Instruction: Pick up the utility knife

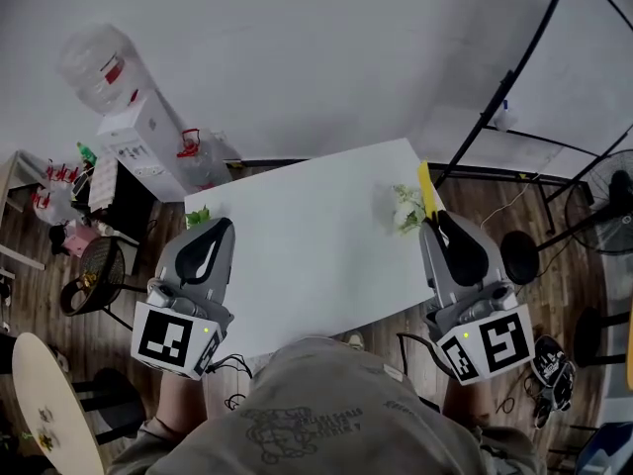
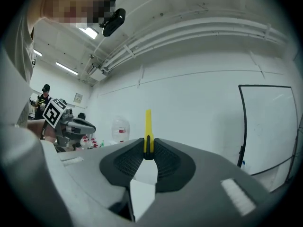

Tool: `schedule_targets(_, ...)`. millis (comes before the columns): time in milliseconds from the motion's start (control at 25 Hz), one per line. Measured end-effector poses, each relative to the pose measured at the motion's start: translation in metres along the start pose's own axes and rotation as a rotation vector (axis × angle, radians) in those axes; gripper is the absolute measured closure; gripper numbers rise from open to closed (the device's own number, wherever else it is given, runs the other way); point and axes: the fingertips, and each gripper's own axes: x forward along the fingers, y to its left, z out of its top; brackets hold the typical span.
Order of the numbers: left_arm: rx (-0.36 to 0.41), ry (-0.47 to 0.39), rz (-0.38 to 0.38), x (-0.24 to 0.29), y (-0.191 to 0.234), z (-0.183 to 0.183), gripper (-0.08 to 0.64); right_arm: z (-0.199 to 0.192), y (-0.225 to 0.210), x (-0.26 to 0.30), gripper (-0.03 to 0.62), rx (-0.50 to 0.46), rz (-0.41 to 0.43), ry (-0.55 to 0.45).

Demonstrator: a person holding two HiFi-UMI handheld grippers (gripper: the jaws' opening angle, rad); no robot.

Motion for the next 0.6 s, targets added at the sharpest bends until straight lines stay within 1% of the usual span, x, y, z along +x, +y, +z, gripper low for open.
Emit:
schedule_targets(120, -0.028, 0.050, 0.014, 0.003, 0.000, -0.022, 0.558, -0.016, -0.003, 0.001, 0.502, 0.018, 0.010, 0.043)
schedule_targets(280, -0.051, 0.095, 0.007, 0.007, -0.010, -0.049, 0.558, -0.042, -0.004, 0.006, 0.502, 0.067, 0.034, 0.101)
schedule_targets(400, -0.060, 0.110, -0.009, 0.011, -0.019, -0.055, 0.558, -0.058, -0.002, 0.012, 0.502, 0.087, 0.049, 0.140)
schedule_targets(600, -0.059, 0.106, -0.016, 0.011, -0.020, -0.053, 0.558, -0.064, 0.006, 0.020, 0.502, 0.079, 0.073, 0.156)
